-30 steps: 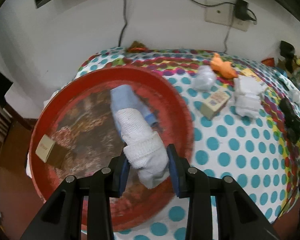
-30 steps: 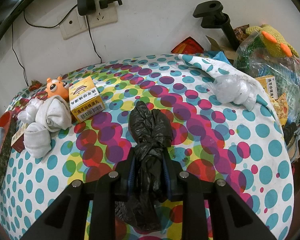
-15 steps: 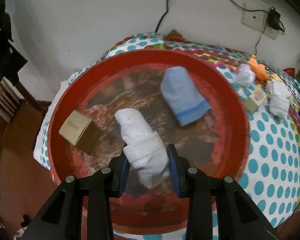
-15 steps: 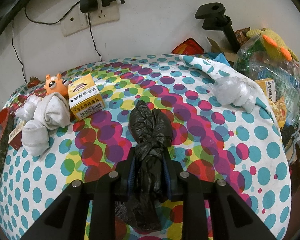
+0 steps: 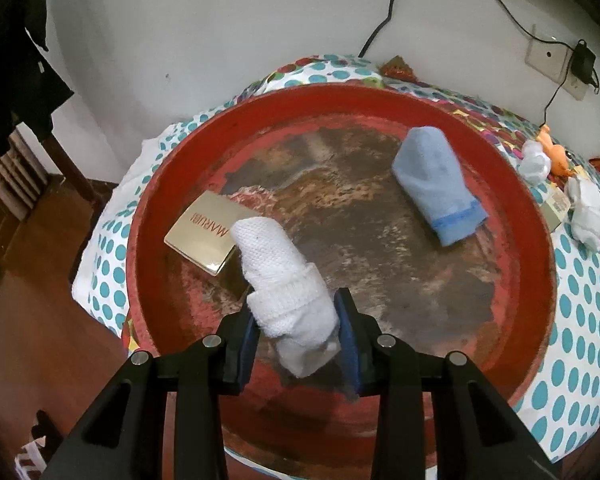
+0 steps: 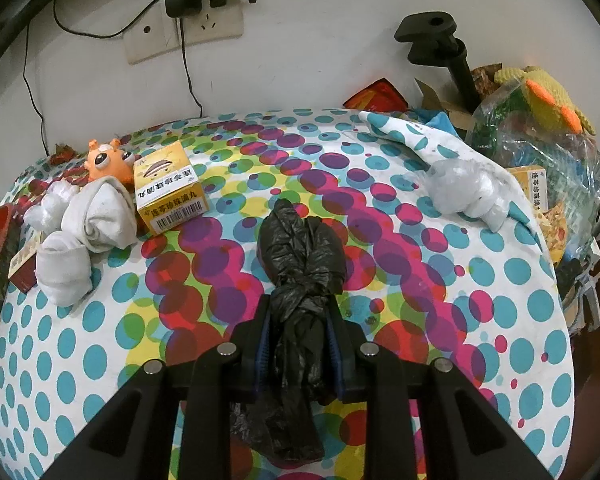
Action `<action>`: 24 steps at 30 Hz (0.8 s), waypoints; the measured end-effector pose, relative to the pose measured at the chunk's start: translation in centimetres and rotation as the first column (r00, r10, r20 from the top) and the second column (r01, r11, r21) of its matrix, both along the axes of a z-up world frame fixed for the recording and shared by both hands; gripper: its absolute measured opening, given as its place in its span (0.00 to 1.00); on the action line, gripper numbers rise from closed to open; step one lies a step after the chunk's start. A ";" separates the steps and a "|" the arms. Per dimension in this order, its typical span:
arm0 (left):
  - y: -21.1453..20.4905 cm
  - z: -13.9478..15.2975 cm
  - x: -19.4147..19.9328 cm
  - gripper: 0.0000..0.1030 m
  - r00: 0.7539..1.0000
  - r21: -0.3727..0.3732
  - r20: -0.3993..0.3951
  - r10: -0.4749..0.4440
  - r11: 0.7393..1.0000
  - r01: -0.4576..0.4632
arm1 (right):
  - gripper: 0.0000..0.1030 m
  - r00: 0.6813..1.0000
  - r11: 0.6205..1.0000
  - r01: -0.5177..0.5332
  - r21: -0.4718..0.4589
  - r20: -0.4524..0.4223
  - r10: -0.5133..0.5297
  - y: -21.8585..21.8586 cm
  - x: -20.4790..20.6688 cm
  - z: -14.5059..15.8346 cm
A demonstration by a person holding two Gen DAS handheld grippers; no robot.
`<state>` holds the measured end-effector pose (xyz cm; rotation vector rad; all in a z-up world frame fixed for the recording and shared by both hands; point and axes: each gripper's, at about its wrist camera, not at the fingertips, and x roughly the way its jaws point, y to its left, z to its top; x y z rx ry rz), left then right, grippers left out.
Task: Organize objects
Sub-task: 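Carry the white sock with the left tool onto the red tray and release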
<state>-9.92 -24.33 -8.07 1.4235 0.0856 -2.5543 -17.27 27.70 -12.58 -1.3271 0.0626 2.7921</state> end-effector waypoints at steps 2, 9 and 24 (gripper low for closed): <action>-0.4 -0.2 0.1 0.33 1.000 0.000 0.002 0.004 1.000 -0.004 | 0.24 1.000 1.000 0.000 0.008 0.001 0.000 -0.1 0.0 0.0; -1.7 -0.5 -0.2 0.35 1.000 0.000 -0.006 0.021 1.000 -0.021 | 0.24 1.000 1.000 0.000 0.028 0.004 0.000 -0.3 0.0 -0.1; -2.4 1.0 0.8 0.77 0.997 0.010 -0.072 0.021 1.000 -0.021 | 0.25 1.000 0.999 0.000 0.051 0.007 0.000 -0.5 -0.1 -0.1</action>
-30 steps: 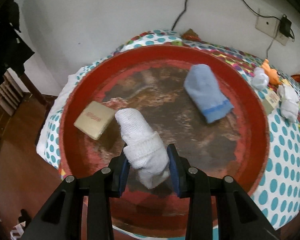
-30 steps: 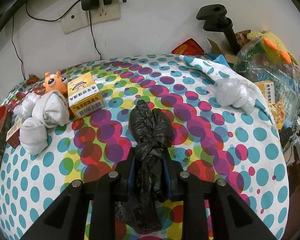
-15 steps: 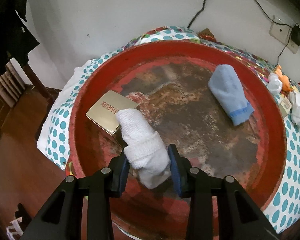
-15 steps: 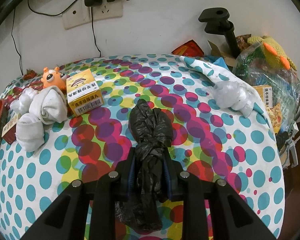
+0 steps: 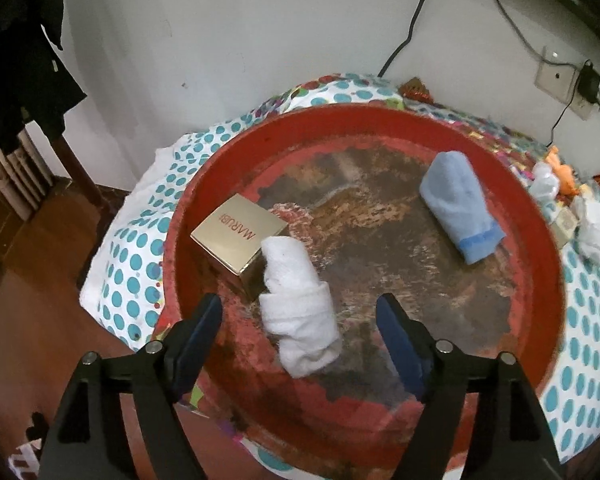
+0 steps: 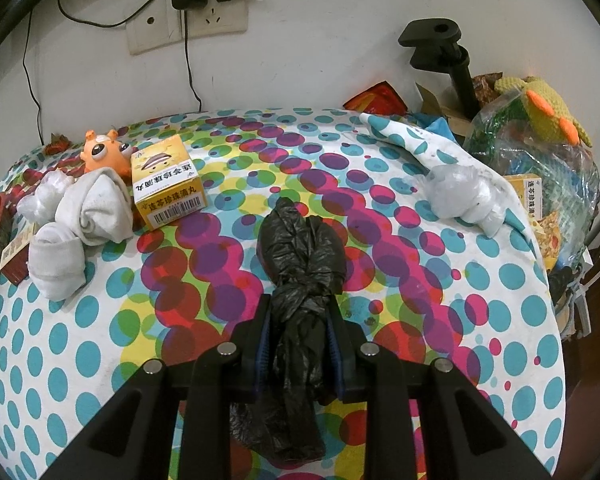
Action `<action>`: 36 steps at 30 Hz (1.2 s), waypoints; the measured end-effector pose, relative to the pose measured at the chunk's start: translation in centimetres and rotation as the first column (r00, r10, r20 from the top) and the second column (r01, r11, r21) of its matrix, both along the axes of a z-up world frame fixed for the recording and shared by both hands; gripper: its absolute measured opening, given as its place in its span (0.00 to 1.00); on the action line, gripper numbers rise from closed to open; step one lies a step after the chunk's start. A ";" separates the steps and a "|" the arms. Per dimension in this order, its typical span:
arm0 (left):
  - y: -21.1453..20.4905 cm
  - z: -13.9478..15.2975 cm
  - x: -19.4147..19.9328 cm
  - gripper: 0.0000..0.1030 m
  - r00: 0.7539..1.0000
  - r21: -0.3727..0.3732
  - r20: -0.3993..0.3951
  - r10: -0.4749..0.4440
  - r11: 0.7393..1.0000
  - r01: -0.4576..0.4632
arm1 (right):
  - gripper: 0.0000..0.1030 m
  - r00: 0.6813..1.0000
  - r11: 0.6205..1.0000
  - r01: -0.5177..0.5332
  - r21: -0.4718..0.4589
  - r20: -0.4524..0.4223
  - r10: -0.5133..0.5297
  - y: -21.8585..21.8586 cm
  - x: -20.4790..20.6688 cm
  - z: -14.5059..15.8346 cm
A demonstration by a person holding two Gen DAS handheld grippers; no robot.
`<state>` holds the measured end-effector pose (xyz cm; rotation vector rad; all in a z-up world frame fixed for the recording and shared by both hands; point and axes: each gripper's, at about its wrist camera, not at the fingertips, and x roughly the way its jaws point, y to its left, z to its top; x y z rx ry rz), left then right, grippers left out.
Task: Organize objects
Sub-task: 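Carry the white sock with the left tool onto the red tray and release, then carry the black plastic bag with the right tool onto the red tray and release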
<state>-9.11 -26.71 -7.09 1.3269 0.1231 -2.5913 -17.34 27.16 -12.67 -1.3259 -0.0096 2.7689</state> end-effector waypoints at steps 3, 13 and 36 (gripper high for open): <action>0.0 0.4 0.6 0.80 1.000 0.052 -0.019 0.008 0.999 -0.007 | 0.25 1.000 1.000 0.000 -0.001 0.000 0.000 0.1 0.0 0.1; -0.4 1.8 2.5 0.86 0.996 0.038 -0.072 0.044 0.998 -0.041 | 0.23 1.000 1.000 0.007 0.012 -0.013 -0.007 0.2 0.2 0.4; -3.2 1.7 3.0 0.93 0.995 -0.001 -0.058 0.085 0.996 -0.085 | 0.23 0.990 0.994 -0.110 -0.006 -0.093 0.109 -7.8 2.6 5.5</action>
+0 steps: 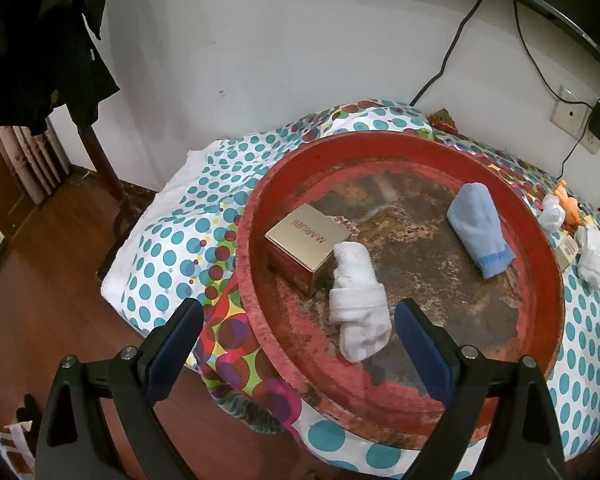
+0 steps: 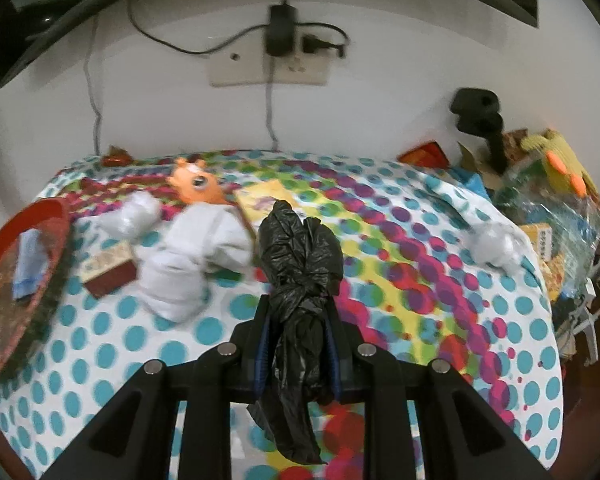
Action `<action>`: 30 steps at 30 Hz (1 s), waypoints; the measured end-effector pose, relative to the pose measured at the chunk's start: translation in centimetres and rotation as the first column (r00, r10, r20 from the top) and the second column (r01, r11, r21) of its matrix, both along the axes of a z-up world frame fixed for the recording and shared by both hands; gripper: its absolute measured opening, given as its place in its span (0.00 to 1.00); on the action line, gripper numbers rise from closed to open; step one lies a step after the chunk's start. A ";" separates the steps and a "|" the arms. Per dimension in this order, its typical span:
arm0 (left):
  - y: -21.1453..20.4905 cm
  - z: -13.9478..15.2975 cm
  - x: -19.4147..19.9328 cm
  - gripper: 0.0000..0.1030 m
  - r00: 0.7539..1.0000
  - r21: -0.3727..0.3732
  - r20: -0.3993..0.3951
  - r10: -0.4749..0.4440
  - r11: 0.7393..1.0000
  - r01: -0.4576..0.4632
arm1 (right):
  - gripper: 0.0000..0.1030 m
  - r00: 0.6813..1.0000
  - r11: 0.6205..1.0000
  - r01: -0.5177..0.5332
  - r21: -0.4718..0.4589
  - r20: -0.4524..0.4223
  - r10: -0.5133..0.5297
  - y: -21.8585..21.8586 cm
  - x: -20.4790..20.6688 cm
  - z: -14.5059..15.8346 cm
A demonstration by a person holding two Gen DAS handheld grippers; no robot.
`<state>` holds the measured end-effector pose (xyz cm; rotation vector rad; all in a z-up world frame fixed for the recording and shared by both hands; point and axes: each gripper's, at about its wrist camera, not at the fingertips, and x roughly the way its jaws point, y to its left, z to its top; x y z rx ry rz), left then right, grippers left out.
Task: Organize objects
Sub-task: 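Carry the black plastic bag with the right tool onto the red tray and release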
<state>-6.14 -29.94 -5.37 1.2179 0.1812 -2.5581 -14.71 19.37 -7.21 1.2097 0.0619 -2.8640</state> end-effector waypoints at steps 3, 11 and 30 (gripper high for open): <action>-0.1 0.0 0.0 0.93 1.000 0.002 0.004 0.000 1.000 0.000 | 0.23 0.999 0.999 -0.042 -0.019 0.002 0.042 -1.9 0.3 0.5; -0.6 0.1 0.1 0.94 1.000 -0.007 0.002 0.011 1.000 -0.011 | 0.23 0.990 0.989 -0.143 -0.046 0.004 0.143 -7.0 0.6 1.2; -3.3 0.8 0.9 0.95 0.998 -0.001 -0.007 0.062 0.998 -0.062 | 0.23 0.905 0.903 -0.424 -0.067 0.010 0.425 -23.5 1.1 2.4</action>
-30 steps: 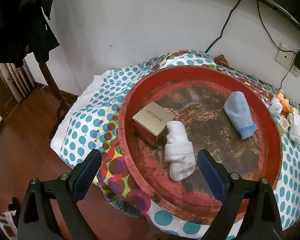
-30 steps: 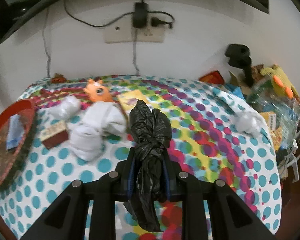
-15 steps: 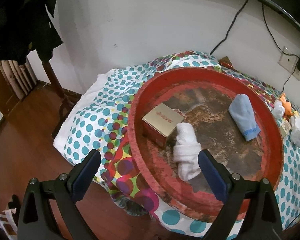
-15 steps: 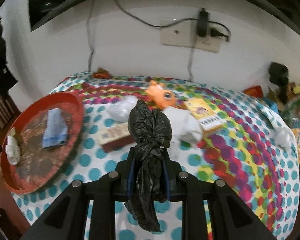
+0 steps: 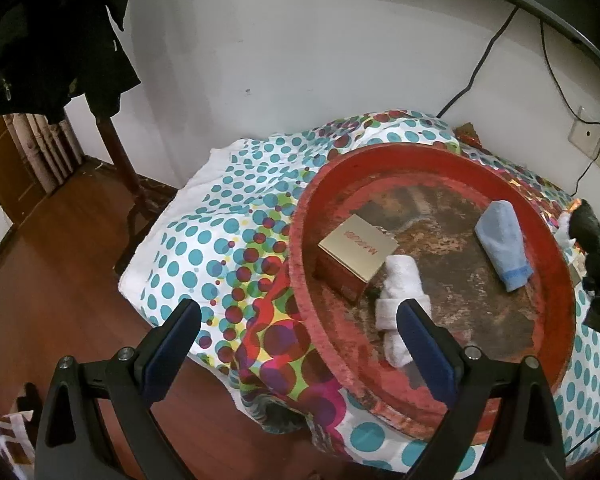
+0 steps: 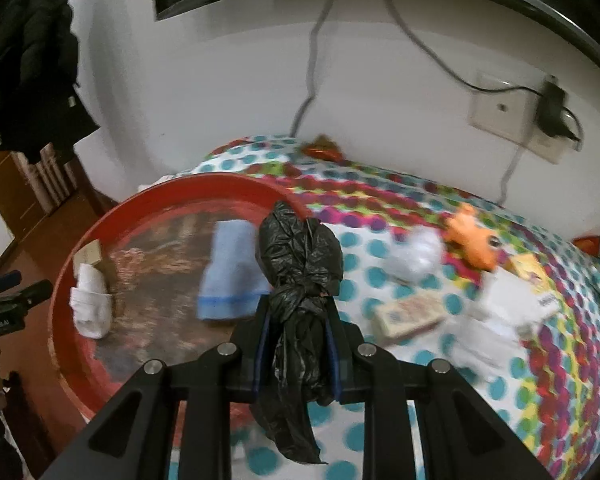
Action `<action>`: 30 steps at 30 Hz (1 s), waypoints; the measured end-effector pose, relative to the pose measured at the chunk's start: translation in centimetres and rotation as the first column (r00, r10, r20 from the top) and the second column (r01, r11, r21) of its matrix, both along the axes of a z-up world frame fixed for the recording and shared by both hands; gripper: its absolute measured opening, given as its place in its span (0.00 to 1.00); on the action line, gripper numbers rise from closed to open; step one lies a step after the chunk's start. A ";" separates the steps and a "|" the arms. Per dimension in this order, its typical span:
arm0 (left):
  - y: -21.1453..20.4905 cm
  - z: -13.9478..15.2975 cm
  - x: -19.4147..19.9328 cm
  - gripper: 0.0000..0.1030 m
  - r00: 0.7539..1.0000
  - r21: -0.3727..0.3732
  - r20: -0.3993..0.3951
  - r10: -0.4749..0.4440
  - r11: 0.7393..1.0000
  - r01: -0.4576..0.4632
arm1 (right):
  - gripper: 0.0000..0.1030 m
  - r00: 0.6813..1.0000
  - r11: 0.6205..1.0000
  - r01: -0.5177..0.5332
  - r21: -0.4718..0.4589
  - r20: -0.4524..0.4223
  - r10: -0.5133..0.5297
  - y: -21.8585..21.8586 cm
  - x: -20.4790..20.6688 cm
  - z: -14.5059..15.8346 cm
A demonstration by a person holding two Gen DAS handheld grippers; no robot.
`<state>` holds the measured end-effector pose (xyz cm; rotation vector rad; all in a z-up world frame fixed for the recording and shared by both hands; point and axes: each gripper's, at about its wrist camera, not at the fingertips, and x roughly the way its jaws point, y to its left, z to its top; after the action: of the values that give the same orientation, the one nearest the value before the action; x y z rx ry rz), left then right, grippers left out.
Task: Organize objects
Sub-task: 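Carry the black plastic bag with the right tool onto the red tray and release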
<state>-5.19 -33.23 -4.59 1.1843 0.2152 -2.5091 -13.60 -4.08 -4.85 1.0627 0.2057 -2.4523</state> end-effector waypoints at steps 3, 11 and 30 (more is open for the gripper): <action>-0.5 0.0 0.1 0.95 1.000 0.015 -0.006 0.009 1.000 -0.009 | 0.23 0.999 1.000 -0.031 0.001 0.015 0.031 -2.1 -0.1 -0.5; -1.5 -0.2 0.2 0.95 0.999 0.040 -0.002 0.032 0.999 -0.032 | 0.23 0.993 0.994 -0.110 0.019 0.054 0.109 -7.2 0.5 -1.6; -1.4 -0.7 -0.2 0.95 1.000 0.071 0.002 0.025 0.997 -0.026 | 0.36 0.988 0.991 -0.118 0.067 0.110 0.111 -9.8 0.1 -4.3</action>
<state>-5.35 -34.62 -5.31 1.2025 0.3198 -2.4976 -13.52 -13.92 -9.16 1.1762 0.3165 -2.2946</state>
